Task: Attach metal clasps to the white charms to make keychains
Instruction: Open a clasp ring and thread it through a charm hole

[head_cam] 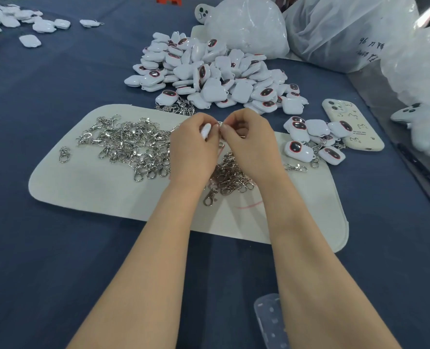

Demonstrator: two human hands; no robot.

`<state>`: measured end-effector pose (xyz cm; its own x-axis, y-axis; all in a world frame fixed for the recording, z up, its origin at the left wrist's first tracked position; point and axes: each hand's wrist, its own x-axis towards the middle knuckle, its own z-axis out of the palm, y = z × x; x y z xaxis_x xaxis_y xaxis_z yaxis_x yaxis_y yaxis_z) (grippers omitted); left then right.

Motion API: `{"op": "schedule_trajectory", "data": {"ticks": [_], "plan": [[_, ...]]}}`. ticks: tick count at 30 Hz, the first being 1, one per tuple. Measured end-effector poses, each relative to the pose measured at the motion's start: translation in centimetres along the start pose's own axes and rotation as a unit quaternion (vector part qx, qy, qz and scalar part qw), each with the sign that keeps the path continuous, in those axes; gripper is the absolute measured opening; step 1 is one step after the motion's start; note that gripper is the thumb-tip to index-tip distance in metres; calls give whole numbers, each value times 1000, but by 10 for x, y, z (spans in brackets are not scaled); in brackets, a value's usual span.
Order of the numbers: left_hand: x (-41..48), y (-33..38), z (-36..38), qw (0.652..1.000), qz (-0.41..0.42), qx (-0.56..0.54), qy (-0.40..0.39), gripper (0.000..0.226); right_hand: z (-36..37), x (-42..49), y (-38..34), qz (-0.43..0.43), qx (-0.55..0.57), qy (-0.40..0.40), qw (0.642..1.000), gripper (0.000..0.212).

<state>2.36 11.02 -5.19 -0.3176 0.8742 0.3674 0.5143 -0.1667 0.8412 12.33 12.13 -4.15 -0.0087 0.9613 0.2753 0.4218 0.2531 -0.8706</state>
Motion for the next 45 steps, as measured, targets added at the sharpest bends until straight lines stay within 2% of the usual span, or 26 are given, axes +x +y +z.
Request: {"op": "schedule_trajectory", "data": {"ticks": [5, 11, 14, 20, 23, 29, 35, 39, 45], "plan": [[1, 0, -2, 999, -16, -38, -5, 10, -3, 0, -3, 8, 22, -31, 999, 4], [0, 2, 0, 997, -5, -70, -24, 8, -7, 2, -3, 39, 80, -14, 996, 16], [1, 2, 0, 996, -17, -89, -15, 5, -8, 1, -3, 37, 107, -30, 993, 16], [3, 3, -4, 989, -62, -130, -31, 14, -9, 0, -3, 25, 99, -42, 994, 17], [2, 7, -6, 983, -87, -159, -40, 15, -7, 1, -2, 30, 65, -39, 997, 10], [0, 11, -8, 969, -112, -208, -75, 15, -3, 4, 2, 32, 27, 6, 999, 5], [-1, 12, -7, 969, -106, -207, -78, 17, -4, 4, 0, 40, 42, 20, 998, 9], [1, 9, -6, 973, -96, -202, -56, 8, -7, 2, -5, 31, 57, 5, 998, 13], [3, 2, -1, 985, -79, -150, -33, 7, -5, 1, -6, 13, 34, -10, 999, 9]]}}
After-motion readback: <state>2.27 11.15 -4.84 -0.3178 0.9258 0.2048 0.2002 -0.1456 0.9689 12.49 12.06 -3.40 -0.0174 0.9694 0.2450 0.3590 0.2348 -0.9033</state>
